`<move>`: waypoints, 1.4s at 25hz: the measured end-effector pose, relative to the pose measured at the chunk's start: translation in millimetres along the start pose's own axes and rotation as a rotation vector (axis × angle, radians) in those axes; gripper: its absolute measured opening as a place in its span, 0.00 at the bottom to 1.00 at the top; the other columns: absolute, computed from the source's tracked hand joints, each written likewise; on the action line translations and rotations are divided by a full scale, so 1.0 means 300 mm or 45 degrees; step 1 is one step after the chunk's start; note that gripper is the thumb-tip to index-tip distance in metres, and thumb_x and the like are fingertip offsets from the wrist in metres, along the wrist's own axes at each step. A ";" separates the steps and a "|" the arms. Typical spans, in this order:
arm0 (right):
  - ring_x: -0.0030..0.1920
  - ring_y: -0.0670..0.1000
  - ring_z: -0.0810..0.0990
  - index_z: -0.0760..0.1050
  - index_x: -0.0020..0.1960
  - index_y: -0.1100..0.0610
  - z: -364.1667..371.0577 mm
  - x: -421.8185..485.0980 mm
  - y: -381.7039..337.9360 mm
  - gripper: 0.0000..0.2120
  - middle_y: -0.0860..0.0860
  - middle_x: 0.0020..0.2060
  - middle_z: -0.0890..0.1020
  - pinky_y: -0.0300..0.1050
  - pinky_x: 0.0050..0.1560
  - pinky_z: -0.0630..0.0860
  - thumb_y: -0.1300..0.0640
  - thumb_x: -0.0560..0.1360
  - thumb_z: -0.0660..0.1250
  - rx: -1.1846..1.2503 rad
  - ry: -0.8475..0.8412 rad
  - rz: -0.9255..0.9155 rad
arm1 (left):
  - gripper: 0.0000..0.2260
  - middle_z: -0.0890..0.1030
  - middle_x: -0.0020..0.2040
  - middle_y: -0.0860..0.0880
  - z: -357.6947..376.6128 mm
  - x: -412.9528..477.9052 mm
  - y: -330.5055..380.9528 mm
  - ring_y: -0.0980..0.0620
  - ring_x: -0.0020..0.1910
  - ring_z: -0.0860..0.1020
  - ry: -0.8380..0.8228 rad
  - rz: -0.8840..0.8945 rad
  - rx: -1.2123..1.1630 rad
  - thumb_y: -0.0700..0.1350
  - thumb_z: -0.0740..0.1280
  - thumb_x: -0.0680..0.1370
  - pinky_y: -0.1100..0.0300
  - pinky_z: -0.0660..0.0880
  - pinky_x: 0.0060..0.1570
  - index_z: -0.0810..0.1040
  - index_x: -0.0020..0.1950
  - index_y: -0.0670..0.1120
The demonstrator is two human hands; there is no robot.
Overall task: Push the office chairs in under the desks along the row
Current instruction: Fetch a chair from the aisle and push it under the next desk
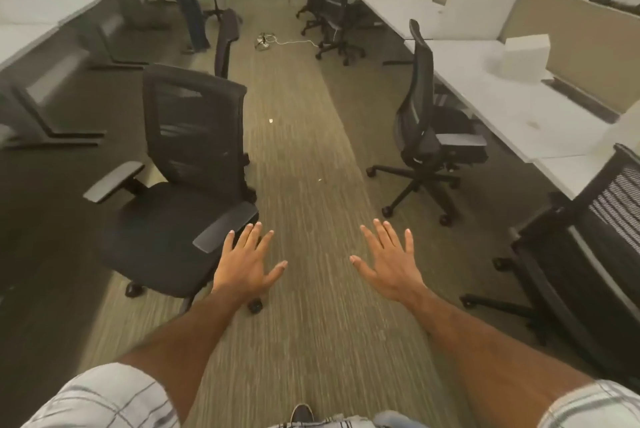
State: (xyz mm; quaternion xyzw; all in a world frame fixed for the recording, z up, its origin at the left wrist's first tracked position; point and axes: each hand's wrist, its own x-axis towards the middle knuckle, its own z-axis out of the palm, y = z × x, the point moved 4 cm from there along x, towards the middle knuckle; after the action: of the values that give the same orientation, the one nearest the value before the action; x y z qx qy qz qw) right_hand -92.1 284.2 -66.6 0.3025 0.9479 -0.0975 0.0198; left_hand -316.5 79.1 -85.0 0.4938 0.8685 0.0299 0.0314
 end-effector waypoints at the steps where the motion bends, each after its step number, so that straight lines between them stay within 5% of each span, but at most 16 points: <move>1: 0.81 0.53 0.40 0.45 0.83 0.48 -0.014 0.074 0.004 0.49 0.53 0.83 0.47 0.63 0.75 0.30 0.24 0.69 0.30 0.009 0.007 -0.012 | 0.42 0.59 0.82 0.43 -0.001 0.054 -0.012 0.44 0.82 0.54 -0.005 -0.018 -0.006 0.72 0.41 0.76 0.39 0.49 0.79 0.62 0.81 0.48; 9: 0.82 0.52 0.43 0.49 0.83 0.48 -0.024 0.790 0.100 0.54 0.52 0.82 0.51 0.62 0.75 0.31 0.20 0.66 0.27 0.075 -0.054 -0.252 | 0.49 0.56 0.83 0.46 0.056 0.502 -0.133 0.46 0.82 0.51 0.006 -0.282 -0.053 0.75 0.28 0.72 0.42 0.44 0.80 0.60 0.82 0.50; 17: 0.82 0.51 0.44 0.53 0.82 0.48 -0.188 1.482 0.075 0.51 0.51 0.82 0.53 0.62 0.77 0.35 0.22 0.69 0.30 0.189 -0.147 -0.654 | 0.44 0.61 0.82 0.46 -0.030 0.892 -0.220 0.46 0.82 0.54 0.187 -0.728 -0.147 0.71 0.30 0.76 0.42 0.48 0.79 0.65 0.80 0.50; 23: 0.82 0.50 0.44 0.55 0.82 0.48 -0.223 1.841 0.033 0.32 0.50 0.82 0.55 0.60 0.78 0.34 0.35 0.82 0.44 0.166 -0.183 -0.789 | 0.35 0.61 0.82 0.47 -0.051 1.108 -0.271 0.47 0.82 0.54 0.293 -0.957 -0.257 0.63 0.38 0.80 0.42 0.49 0.80 0.65 0.80 0.51; 30: 0.82 0.50 0.44 0.52 0.82 0.48 -0.253 2.255 -0.072 0.37 0.50 0.82 0.53 0.59 0.77 0.34 0.30 0.78 0.42 0.065 -0.197 -0.937 | 0.34 0.64 0.80 0.46 -0.118 1.481 -0.512 0.47 0.81 0.57 0.632 -1.248 -0.455 0.61 0.40 0.80 0.40 0.50 0.78 0.68 0.78 0.48; 35: 0.82 0.49 0.45 0.53 0.82 0.47 -0.357 2.541 -0.163 0.50 0.50 0.82 0.54 0.59 0.78 0.37 0.20 0.69 0.33 0.112 -0.130 -1.065 | 0.35 0.64 0.80 0.43 -0.268 1.735 -0.724 0.44 0.80 0.58 0.804 -1.368 -0.492 0.66 0.43 0.80 0.37 0.53 0.77 0.66 0.79 0.47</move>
State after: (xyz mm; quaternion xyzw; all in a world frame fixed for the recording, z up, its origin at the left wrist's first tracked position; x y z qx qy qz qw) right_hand -740.3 700.5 -26.7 -0.1129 0.9818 -0.1525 0.0126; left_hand -774.8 414.1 -36.0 -0.0563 0.9408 0.3092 -0.1267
